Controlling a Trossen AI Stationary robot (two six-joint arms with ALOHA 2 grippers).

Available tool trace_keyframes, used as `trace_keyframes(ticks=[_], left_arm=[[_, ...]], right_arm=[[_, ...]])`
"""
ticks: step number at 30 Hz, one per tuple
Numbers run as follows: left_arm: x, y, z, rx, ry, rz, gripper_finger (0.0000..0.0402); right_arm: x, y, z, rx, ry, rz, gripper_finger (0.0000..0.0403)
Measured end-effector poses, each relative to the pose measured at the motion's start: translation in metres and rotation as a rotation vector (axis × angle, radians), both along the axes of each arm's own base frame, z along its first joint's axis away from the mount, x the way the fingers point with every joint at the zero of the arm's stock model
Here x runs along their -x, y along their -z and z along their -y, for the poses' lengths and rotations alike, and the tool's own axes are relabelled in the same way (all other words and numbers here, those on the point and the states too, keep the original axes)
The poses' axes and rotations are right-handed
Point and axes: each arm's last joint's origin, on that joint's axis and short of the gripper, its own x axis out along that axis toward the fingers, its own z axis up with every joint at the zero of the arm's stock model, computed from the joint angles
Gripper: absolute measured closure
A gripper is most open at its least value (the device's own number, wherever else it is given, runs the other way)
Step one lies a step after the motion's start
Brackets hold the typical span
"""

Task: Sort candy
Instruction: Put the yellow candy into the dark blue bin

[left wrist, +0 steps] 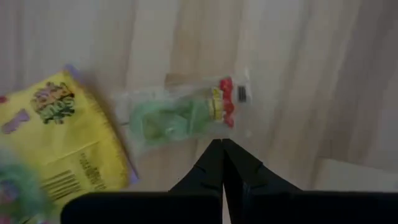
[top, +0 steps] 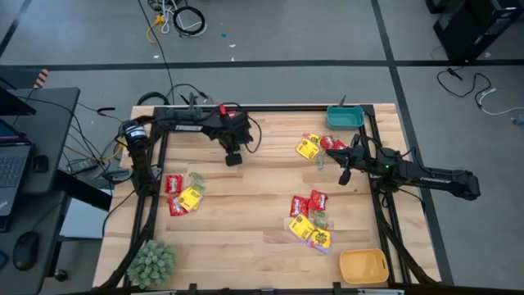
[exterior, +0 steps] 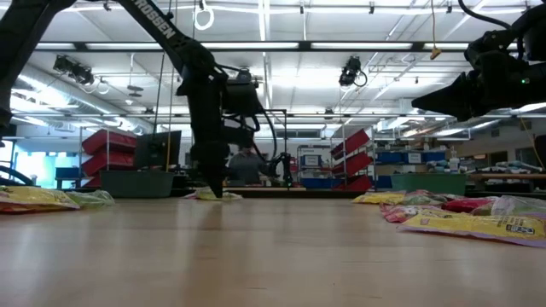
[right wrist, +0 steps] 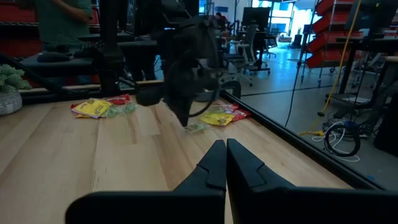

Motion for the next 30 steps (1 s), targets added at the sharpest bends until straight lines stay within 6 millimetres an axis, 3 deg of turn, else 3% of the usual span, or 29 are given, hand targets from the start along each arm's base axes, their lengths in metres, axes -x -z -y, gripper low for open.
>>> trace_keyframes(ticks=[4,17,25,30], left_arm=[[0.003,-0.001,-0.009,-0.152,-0.060,-0.062,0.0376],[0.022,0.001,-0.040,-0.100,-0.180,-0.038,0.0264],[0.022,0.007,-0.047,-0.053,-0.182,-0.015,0.0261],[0.024,0.009,-0.049,-0.039,-0.187,-0.015,0.0292]], right_arm=[[0.000,0.000,0.000,0.000,0.000,0.000,0.0403],[0.000,0.000,0.000,0.000,0.000,0.000,0.0403],[0.000,0.000,0.000,0.000,0.000,0.000,0.0403],[0.000,0.000,0.000,0.000,0.000,0.000,0.0403]])
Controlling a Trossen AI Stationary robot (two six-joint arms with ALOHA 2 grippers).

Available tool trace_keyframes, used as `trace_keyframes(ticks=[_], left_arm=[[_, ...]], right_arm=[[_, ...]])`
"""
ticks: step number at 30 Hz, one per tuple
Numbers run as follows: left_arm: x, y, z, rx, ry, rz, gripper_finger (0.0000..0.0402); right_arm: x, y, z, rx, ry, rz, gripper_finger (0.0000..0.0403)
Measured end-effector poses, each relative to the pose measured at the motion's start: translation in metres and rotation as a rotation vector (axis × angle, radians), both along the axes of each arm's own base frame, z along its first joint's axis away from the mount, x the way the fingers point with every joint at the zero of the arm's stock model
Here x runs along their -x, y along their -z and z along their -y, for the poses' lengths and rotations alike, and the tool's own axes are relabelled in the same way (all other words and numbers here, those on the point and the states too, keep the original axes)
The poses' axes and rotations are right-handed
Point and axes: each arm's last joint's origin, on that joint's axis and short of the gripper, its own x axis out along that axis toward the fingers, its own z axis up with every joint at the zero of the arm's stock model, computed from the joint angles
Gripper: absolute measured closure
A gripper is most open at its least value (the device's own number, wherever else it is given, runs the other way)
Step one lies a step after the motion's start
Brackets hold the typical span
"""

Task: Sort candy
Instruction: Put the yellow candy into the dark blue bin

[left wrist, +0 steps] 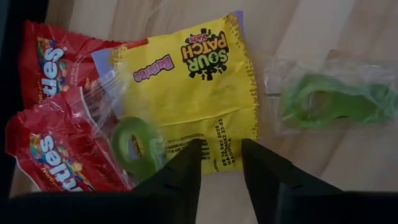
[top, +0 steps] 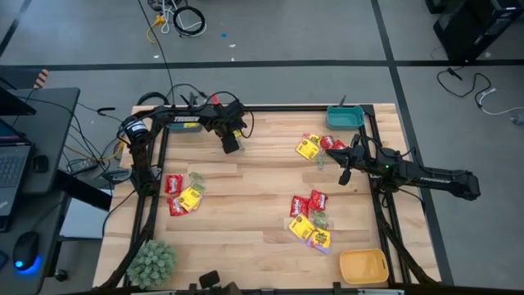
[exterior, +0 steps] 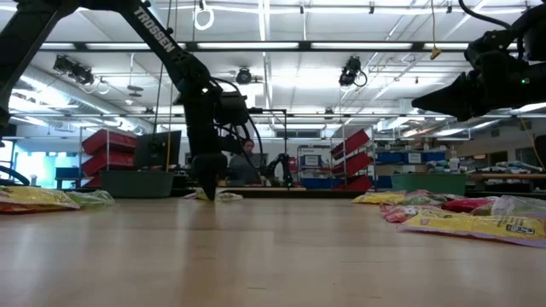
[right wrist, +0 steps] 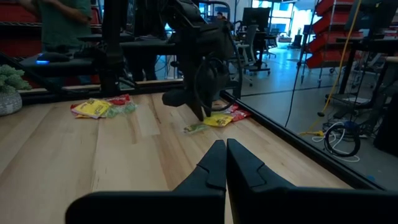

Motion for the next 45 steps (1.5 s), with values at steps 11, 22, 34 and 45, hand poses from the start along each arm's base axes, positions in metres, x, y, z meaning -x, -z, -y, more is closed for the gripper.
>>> trace_keyframes(ticks=[11,22,34,45], left_arm=[[-0.001,-0.003,0.002,0.014,0.011,-0.021,0.0397],[-0.023,-0.050,0.008,0.164,0.099,0.194,0.0401],[-0.015,-0.063,-0.014,0.571,0.096,0.572,0.0401],[-0.003,-0.056,-0.025,0.256,-0.033,0.320,0.0401]], right_arm=[[0.000,0.000,0.000,0.000,0.000,0.000,0.0403],[0.000,0.000,0.000,0.000,0.000,0.000,0.0403],[0.000,0.000,0.000,0.000,0.000,0.000,0.0403],[0.000,0.000,0.000,0.000,0.000,0.000,0.0403]])
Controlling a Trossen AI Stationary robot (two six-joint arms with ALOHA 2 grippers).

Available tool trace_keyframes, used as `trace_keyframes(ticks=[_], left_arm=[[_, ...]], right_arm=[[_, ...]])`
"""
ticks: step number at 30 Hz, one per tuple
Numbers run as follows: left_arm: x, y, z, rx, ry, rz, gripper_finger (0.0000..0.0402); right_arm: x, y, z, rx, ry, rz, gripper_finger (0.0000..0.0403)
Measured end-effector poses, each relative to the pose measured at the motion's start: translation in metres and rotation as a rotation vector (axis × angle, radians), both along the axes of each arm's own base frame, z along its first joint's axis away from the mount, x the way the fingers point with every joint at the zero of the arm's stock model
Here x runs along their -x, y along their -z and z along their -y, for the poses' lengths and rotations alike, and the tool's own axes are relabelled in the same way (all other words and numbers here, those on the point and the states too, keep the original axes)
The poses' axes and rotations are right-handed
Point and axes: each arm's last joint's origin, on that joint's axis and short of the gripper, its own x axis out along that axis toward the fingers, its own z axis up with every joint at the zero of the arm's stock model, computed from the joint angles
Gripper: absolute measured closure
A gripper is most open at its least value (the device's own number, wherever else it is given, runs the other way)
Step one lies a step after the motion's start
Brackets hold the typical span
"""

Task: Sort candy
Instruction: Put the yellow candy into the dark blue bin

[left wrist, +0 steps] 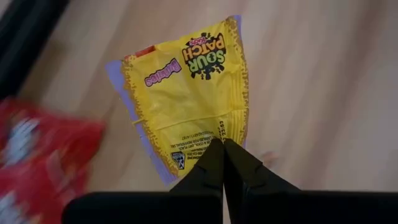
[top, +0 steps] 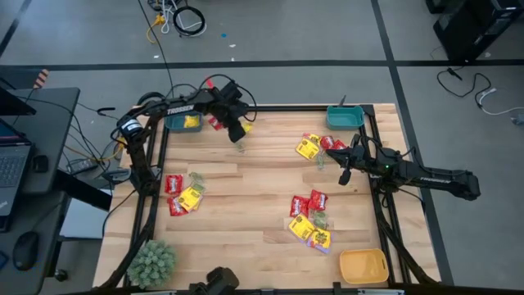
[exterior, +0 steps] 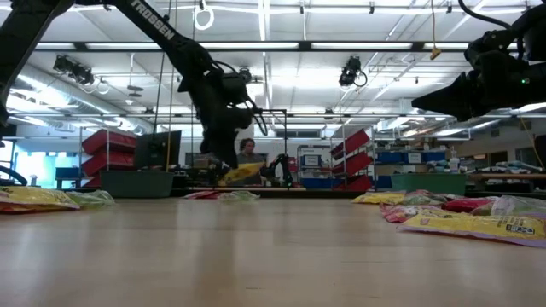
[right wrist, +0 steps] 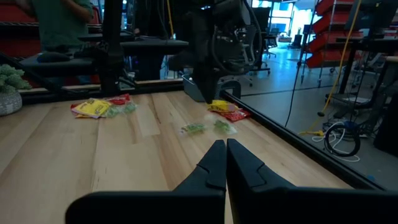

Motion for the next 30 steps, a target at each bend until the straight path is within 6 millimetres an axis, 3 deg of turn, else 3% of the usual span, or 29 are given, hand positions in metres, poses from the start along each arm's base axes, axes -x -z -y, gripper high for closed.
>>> trace_keyframes(ticks=[4,8,17,24,30], left_arm=[[0.012,-0.005,0.000,-0.016,-0.111,-0.099,0.0401],[0.030,-0.022,0.000,-0.048,-0.223,-0.160,0.0401],[0.088,-0.066,-0.006,-0.117,-0.504,-0.238,0.0401],[0.124,-0.074,-0.016,-0.083,-0.633,-0.294,0.0401],[0.139,-0.074,-0.023,-0.064,-0.695,-0.307,0.0401]], right_arm=[[0.000,0.000,0.000,0.000,0.000,0.000,0.0403],[0.000,0.000,0.000,0.000,0.000,0.000,0.0403],[0.000,0.000,0.000,0.000,0.000,0.000,0.0403],[0.000,0.000,0.000,0.000,0.000,0.000,0.0403],[0.000,0.000,0.000,0.000,0.000,0.000,0.0403]])
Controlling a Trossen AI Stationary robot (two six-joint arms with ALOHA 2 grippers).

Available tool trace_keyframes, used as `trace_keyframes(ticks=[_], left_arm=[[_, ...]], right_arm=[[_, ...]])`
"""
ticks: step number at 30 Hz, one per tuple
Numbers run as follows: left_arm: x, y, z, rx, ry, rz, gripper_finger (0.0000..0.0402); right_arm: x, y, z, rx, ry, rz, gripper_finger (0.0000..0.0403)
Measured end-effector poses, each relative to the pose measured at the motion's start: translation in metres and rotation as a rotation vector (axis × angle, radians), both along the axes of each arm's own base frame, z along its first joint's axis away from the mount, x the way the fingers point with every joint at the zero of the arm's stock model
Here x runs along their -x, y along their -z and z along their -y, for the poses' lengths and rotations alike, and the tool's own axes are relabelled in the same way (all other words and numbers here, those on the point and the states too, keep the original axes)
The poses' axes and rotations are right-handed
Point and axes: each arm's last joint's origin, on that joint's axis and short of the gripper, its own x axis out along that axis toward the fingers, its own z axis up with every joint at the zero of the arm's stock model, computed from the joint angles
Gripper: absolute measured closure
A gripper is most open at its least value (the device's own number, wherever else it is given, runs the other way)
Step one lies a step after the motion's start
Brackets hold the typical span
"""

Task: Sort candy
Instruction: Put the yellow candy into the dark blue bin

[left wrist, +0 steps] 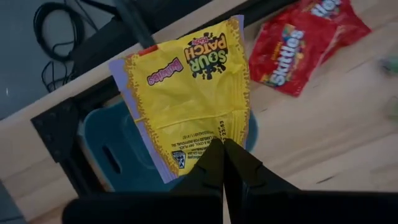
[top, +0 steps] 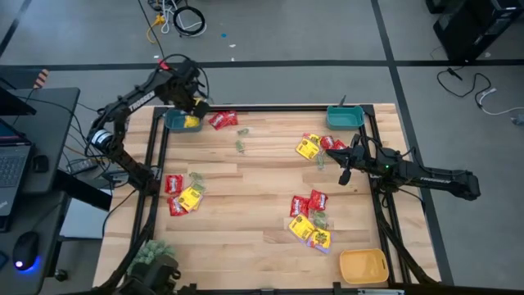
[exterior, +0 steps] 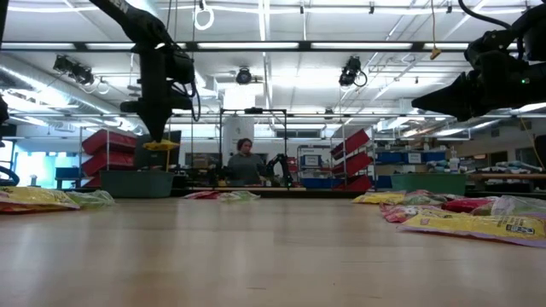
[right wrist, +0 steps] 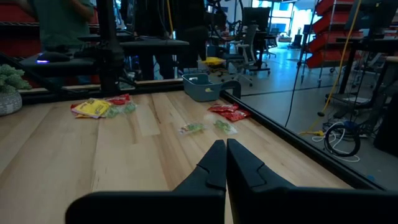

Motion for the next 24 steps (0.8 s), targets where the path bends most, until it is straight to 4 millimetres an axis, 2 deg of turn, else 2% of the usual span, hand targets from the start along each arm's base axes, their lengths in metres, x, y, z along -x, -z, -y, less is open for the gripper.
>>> trace_keyframes(ticks=[9,13,17,24], left_arm=[[0.001,0.001,-0.003,-0.013,-0.025,0.054,0.0401],[-0.006,0.011,0.000,0.012,0.011,0.144,0.0401],[-0.007,0.023,0.004,0.022,0.024,0.108,0.0401],[0.012,0.024,0.013,-0.009,-0.046,0.078,0.0402]], right_arm=[[0.000,0.000,0.000,0.000,0.000,0.000,0.0403],[0.000,0.000,0.000,0.000,0.000,0.000,0.0403],[0.000,0.000,0.000,0.000,0.000,0.000,0.0403],[0.000,0.000,0.000,0.000,0.000,0.000,0.0403]])
